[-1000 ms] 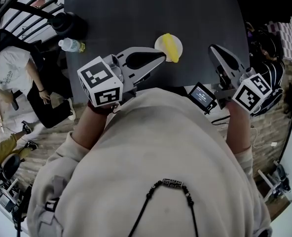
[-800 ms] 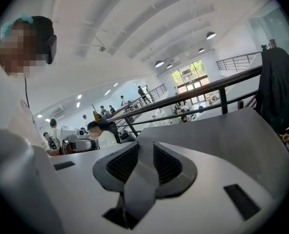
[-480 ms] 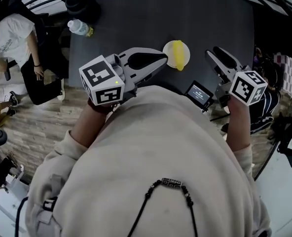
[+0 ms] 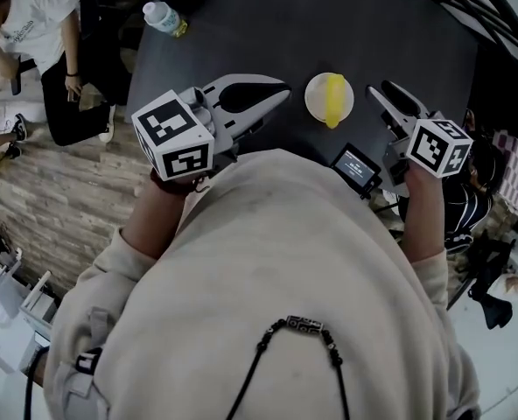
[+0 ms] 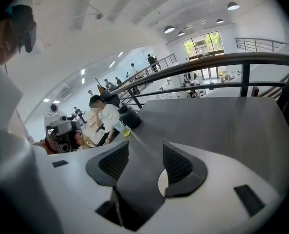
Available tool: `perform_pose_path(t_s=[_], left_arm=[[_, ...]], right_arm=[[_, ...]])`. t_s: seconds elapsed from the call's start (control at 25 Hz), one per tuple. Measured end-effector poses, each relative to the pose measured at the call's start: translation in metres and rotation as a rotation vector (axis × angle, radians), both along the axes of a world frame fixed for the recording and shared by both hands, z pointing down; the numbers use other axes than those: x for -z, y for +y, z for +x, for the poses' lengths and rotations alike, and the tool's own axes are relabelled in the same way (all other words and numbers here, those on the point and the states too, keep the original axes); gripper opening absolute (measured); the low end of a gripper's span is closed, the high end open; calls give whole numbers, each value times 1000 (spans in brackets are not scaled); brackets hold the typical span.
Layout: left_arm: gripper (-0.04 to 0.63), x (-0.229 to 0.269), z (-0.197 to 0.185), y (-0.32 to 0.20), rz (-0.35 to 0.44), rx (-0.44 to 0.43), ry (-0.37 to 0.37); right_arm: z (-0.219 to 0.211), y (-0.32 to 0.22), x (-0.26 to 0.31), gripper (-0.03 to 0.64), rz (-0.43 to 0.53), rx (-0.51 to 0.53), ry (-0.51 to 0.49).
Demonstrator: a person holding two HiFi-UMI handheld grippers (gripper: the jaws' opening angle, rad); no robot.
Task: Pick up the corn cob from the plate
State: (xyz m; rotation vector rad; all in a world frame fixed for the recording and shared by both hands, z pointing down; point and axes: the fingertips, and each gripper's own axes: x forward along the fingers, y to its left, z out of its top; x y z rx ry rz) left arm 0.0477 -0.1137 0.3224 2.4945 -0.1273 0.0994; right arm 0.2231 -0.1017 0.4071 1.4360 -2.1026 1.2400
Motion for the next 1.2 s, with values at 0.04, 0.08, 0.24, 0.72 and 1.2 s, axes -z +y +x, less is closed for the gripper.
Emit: perform_pose_path(t_s=[0.04,0.08,0.24,0.72,1.2], left_arm=[[6,0,-1,2,0,9,-5],[6,0,-1,4,-2,18,-10],[6,-3,-8,14,-26,53,-23],[6,-16,-25,32,-51,106,-63],[6,-19,-36,45,-55,148,-108]], right_arm=[[1,0,-2,213,-3,7,-3],[1,0,-4,213,-7,13,-6],[-1,-2,-15,218,-27,33,-16],[-3,2,-57,233,-139,45,-36],[7,8,-100,235,-223,37,-22]])
